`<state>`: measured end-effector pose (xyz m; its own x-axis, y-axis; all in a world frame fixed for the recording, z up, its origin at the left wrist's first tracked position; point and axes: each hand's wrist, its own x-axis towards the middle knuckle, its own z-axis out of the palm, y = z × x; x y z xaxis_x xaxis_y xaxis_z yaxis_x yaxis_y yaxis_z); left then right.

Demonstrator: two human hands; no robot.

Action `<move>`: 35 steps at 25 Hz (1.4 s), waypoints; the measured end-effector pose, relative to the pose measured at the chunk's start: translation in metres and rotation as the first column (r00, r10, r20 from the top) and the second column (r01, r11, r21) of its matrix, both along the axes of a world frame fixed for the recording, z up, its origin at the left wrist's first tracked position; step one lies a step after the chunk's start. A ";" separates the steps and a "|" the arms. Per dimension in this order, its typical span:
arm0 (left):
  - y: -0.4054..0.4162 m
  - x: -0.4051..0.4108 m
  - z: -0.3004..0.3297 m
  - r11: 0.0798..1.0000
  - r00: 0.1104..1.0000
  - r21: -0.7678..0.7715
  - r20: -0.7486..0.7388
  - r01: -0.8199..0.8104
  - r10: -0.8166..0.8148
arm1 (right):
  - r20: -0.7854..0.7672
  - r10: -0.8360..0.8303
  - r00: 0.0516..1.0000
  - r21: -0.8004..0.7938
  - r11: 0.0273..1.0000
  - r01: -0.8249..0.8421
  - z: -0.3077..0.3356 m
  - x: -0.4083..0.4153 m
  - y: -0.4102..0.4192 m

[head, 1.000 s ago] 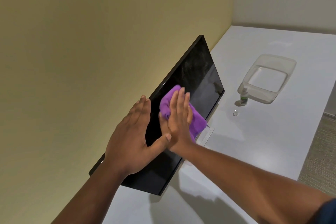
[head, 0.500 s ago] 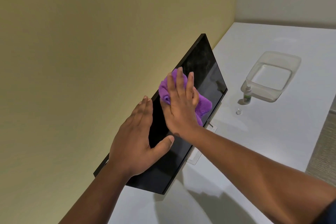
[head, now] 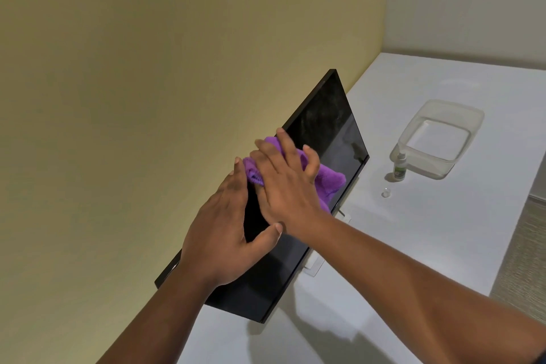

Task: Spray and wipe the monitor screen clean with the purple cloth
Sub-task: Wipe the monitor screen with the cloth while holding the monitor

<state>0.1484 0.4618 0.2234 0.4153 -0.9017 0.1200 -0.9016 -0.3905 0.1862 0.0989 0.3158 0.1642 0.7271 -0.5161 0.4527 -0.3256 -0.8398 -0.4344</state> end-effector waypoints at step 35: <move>-0.009 0.003 0.004 0.991 0.992 0.075 -0.035 -0.115 0.117 | 0.188 -0.103 0.977 0.474 0.881 0.002 -0.097 -0.014 0.034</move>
<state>0.1511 0.4532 0.2277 0.5207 -0.8529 0.0374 -0.8421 -0.5058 0.1873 0.0851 0.3496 0.0676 0.6123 -0.7387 0.2818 -0.2264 -0.5053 -0.8327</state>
